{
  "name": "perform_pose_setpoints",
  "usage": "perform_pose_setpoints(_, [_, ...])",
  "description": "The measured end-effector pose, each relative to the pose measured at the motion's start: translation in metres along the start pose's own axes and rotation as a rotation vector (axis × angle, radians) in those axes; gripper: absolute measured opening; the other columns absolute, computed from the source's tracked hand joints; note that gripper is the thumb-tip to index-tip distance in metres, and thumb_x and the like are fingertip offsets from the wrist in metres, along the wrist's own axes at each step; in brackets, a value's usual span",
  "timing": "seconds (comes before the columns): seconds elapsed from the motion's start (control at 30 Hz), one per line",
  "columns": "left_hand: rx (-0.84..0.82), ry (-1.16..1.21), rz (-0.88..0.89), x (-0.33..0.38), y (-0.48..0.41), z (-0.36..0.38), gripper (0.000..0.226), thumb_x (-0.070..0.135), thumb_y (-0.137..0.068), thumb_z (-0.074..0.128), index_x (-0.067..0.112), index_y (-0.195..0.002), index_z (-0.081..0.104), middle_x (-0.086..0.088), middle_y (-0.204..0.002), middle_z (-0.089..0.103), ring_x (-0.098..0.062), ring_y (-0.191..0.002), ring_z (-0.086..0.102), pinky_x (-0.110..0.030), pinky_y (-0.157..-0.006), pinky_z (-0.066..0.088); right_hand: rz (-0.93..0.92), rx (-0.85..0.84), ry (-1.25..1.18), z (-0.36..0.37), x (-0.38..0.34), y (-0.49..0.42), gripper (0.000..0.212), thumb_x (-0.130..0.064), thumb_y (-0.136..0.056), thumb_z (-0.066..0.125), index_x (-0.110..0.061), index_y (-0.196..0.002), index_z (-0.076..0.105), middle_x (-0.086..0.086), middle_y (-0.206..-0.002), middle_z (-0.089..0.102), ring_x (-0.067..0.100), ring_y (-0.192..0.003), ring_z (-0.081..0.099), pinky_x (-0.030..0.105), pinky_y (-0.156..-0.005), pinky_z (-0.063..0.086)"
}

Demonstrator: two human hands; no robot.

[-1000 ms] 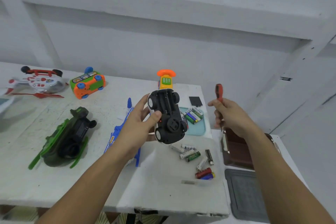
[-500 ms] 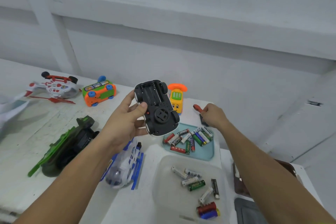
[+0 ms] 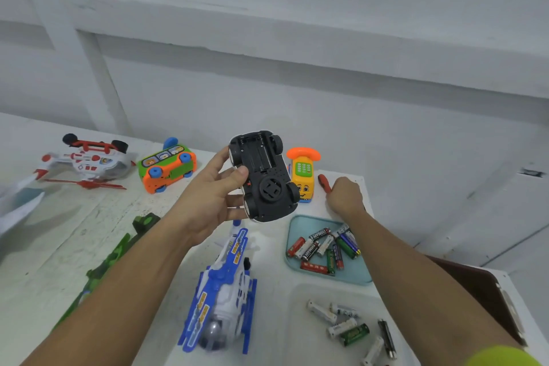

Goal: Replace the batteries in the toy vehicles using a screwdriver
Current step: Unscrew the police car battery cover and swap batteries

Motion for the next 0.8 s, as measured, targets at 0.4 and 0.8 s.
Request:
perform_pose_setpoints(0.4, [-0.133, 0.049, -0.051, -0.01, -0.012, 0.006, 0.042, 0.012, -0.099, 0.051, 0.032, -0.136, 0.049, -0.004, -0.103, 0.071, -0.033, -0.082, 0.069, -0.042, -0.065, 0.061, 0.035, 0.002, -0.137, -0.045, 0.011, 0.034, 0.011, -0.014, -0.084, 0.071, -0.005, -0.09, 0.067, 0.01, -0.1, 0.067, 0.022, -0.085, 0.059, 0.03, -0.073, 0.045])
perform_pose_setpoints(0.8, [-0.229, 0.016, -0.069, -0.019, -0.006, 0.025, 0.043, 0.013, -0.1, 0.05, 0.033, -0.138, 0.046, -0.005, -0.107, 0.072, -0.035, -0.086, 0.072, -0.044, -0.069, 0.061, -0.063, -0.11, 0.235, -0.026, 0.02, 0.079, 0.021, -0.019, -0.086, 0.064, 0.0, -0.091, 0.07, 0.013, -0.093, 0.068, 0.025, -0.086, 0.063, 0.035, -0.073, 0.05])
Point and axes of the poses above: each hand's wrist, its own y-axis away from the middle knuckle, its own z-axis out of the palm, x = y × z, the point moved 7 cm from there along -y, towards the middle knuckle
